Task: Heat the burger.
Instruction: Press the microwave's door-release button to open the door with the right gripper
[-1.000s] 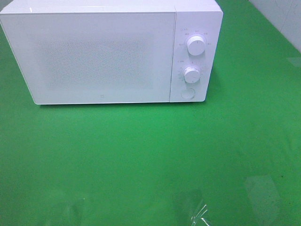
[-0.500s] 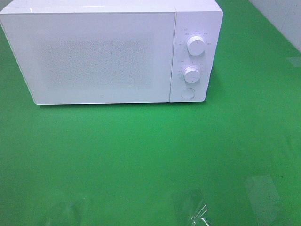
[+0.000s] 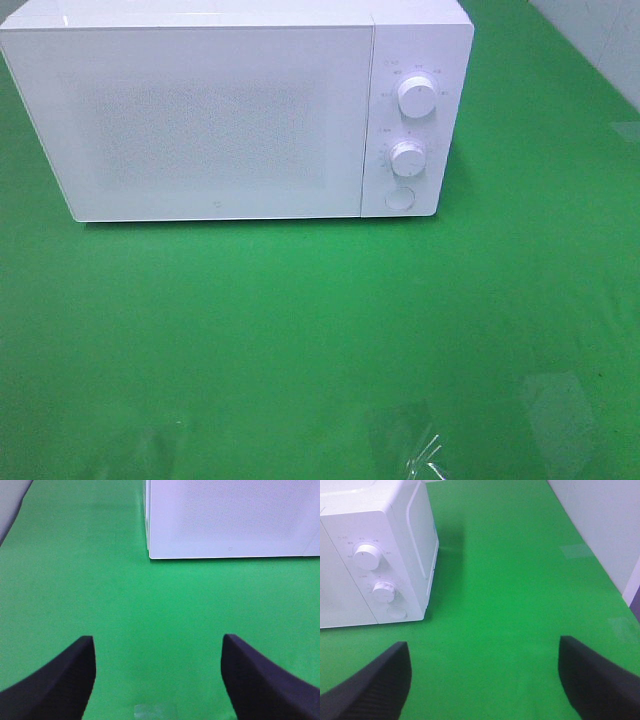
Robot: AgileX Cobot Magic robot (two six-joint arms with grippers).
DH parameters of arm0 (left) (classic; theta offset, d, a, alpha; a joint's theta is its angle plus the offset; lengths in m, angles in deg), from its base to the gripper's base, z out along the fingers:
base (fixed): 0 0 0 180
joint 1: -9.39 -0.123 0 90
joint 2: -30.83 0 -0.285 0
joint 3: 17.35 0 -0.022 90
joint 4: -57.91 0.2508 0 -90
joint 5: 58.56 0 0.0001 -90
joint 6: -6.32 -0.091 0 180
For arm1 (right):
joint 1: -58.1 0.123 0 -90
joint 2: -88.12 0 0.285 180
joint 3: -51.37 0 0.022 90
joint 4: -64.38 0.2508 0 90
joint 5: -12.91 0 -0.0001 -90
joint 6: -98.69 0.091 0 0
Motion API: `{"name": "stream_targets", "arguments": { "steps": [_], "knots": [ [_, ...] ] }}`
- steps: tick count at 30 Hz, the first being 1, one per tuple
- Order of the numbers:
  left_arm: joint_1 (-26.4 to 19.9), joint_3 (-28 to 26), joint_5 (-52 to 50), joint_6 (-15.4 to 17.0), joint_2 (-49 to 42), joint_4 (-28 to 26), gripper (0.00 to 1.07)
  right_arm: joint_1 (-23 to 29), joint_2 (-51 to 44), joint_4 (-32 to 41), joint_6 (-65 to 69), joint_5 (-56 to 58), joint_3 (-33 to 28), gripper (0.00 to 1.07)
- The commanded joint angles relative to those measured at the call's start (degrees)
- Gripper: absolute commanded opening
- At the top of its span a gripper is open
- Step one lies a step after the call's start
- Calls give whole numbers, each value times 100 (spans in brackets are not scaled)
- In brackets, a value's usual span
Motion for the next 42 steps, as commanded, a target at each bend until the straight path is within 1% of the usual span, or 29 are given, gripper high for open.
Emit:
{"name": "stream_targets", "arguments": {
  "steps": [1,2,5,6,7,9,10,12,15,16,17,18,19,20,21,22,24,26,29,30,31,32,33,36,38,39,40,41,42],
  "knots": [
    [-11,11,11,6,-92,-52,65,-29,487,-23,-52,-453,-6,76],
    [-11,11,11,6,-92,-52,65,-29,693,-23,-52,-676,-6,76],
    [-11,11,11,6,-92,-52,65,-29,785,-23,-52,-779,-6,76],
    [-11,11,11,6,-92,-52,65,-29,1014,-52,-52,-1020,-6,76],
    [-11,11,11,6,-92,-52,65,-29,1014,-52,-52,-1020,-6,76],
    [-11,11,11,6,-92,-52,65,-29,1346,-109,-52,-1513,-57,76],
    [-11,11,11,6,-92,-52,65,-29,1346,-109,-52,-1513,-57,76],
    [-11,11,11,6,-92,-52,65,-29,1696,-115,-52,-2469,-367,76],
    [-11,11,11,6,-92,-52,65,-29,1782,-115,-34,-2681,-435,76],
    [-11,11,11,6,-92,-52,65,-29,1971,-103,-23,-3180,-596,76],
    [-11,11,11,6,-92,-52,65,-29,1971,-103,-23,-3180,-596,76],
    [-11,11,11,6,-92,-52,65,-29,2137,-57,-23,-3718,-739,76],
    [-11,11,11,6,-92,-52,65,-29,2235,-52,-23,-3971,-802,76],
    [-11,11,11,6,-92,-52,65,-29,2235,-52,-23,-3971,-802,76],
    [-11,11,11,6,-92,-52,65,-29,2429,-69,-46,-4395,-900,76],
    [-11,11,11,6,-92,-52,65,-29,2429,-69,-46,-4395,-900,76],
    [-11,11,11,6,-92,-52,65,-29,2647,-69,-149,-4756,-974,76],
    [-11,11,11,6,-92,-52,65,-29,3146,-11,-178,-5661,-1094,76],
    [-11,11,11,6,-92,-52,65,-29,3283,6,-178,-5896,-1112,76],
    [-11,11,11,6,-92,-52,65,-29,3529,6,-195,-6360,-1186,76],
    [-11,11,11,6,-92,-52,65,-29,3529,6,-195,-6360,-1186,76],
    [-11,11,11,6,-92,-52,65,-29,3804,166,-367,-6830,-1278,76],
    [-11,11,11,6,-92,-52,65,-29,4034,481,-607,-7282,-1392,76],
    [-11,11,11,6,-92,-52,65,-23,4188,647,-779,-7546,-1467,76],
    [-11,11,11,6,-92,-52,65,309,4618,1530,-1301,-8165,-1621,76],
    [-11,11,11,6,-92,-52,65,309,4618,1530,-1301,-8165,-1621,76],
    [-11,11,11,6,-92,-52,65,573,4819,1874,-1553,-8388,-1667,76],
    [-11,11,11,6,-92,-52,65,573,4819,1874,-1553,-8388,-1667,76],
    [-11,11,11,6,-92,-52,65,688,4899,2005,-1627,-8463,-1673,76]
  ]
}}
